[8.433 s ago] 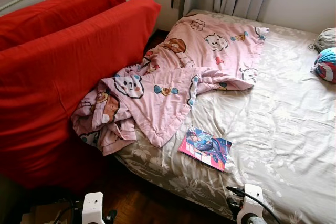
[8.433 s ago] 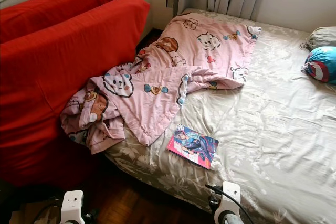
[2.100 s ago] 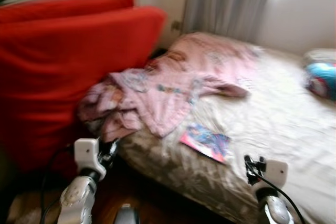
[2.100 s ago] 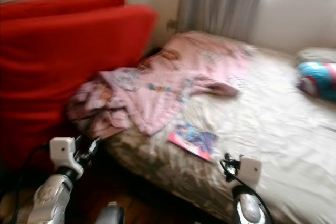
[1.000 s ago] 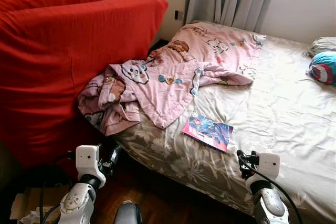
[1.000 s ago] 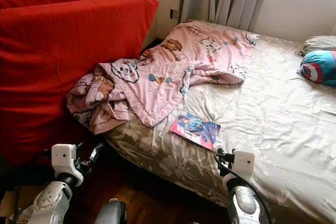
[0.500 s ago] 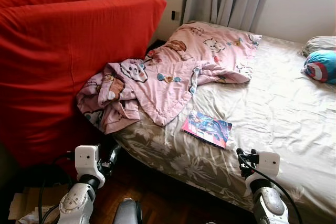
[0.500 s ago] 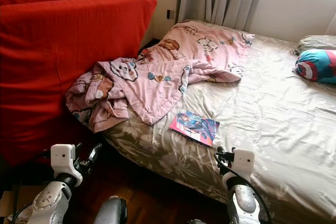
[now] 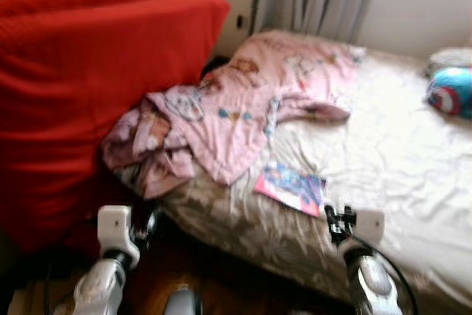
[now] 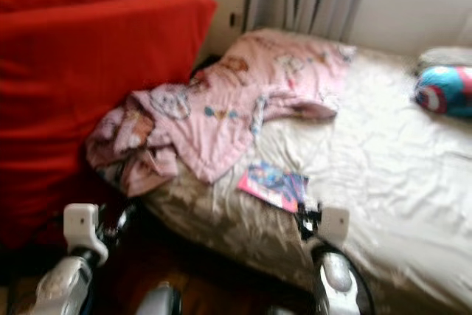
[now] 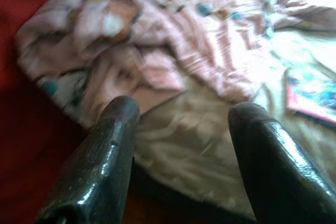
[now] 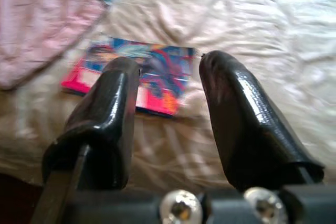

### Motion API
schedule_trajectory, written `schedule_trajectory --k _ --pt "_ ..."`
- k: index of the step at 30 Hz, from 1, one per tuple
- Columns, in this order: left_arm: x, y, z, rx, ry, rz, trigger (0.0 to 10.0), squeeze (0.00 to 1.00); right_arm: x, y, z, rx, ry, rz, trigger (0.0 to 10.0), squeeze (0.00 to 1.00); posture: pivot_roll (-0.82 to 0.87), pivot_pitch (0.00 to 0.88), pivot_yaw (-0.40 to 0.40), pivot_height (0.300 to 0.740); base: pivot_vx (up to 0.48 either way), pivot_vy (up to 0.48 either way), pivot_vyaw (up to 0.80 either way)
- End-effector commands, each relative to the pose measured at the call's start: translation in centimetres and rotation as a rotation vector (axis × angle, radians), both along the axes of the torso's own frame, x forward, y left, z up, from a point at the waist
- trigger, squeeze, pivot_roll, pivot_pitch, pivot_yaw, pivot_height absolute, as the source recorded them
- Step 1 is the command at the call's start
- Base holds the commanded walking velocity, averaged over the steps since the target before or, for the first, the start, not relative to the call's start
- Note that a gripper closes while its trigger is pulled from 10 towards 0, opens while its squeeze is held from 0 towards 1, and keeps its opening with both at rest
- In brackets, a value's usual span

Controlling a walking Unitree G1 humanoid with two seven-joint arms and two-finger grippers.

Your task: Clean up the room

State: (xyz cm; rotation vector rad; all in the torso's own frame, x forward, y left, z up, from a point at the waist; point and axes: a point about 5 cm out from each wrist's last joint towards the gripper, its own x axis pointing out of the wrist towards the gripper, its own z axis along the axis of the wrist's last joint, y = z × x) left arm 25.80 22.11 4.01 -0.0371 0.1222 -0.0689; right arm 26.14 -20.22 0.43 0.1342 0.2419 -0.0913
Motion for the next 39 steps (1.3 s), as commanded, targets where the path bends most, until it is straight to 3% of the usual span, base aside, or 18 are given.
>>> schedule_trajectory --k 1,15,24,31,32,33,34,39 --pt "-0.1 -0.5 -0.2 0.013 0.017 -0.036 10.0 0.00 -0.2 -0.2 -0.3 0.015 0.014 -0.023 10.0 0.00 0.10 0.065 -0.047 0.622 0.345 0.000 0.00" --pt "-0.2 0.1 0.3 0.040 0.024 -0.056 10.0 0.00 -0.5 0.1 -1.0 0.087 0.036 -0.095 10.0 0.00 0.11 0.088 -0.010 0.622 0.344 0.000 0.00" --pt "-0.6 0.2 0.8 0.053 0.031 -0.076 10.0 0.00 0.1 1.0 -1.6 0.123 0.101 -0.064 10.0 0.00 0.13 0.163 0.021 0.622 0.280 0.000 0.00" --pt "-1.8 0.1 1.5 0.056 0.036 -0.102 10.0 0.00 1.2 0.8 -1.7 0.185 0.172 -0.135 10.0 0.00 0.17 0.230 0.050 0.622 0.000 0.000 0.00" --pt "-1.9 0.1 1.6 0.057 0.036 -0.106 10.0 0.00 1.5 0.6 -1.5 0.193 0.177 -0.149 10.0 0.42 0.18 0.255 0.064 0.622 0.000 0.000 0.00" --pt "-2.0 0.1 1.7 0.058 0.036 -0.109 10.0 0.00 1.7 0.6 -1.4 0.197 0.180 -0.157 10.0 0.42 0.18 0.255 0.064 0.622 0.000 0.000 0.00" --pt "-2.1 0.1 1.8 0.061 0.039 -0.115 10.0 0.00 2.0 0.4 -1.3 0.215 0.193 -0.179 10.0 1.00 0.19 0.268 0.070 0.622 0.000 0.000 0.00" --pt "-3.0 0.4 2.3 0.081 0.065 -0.118 10.0 0.00 3.0 0.0 -0.7 0.273 0.211 -0.236 10.0 1.00 0.22 0.288 0.082 0.622 0.000 0.000 0.00"
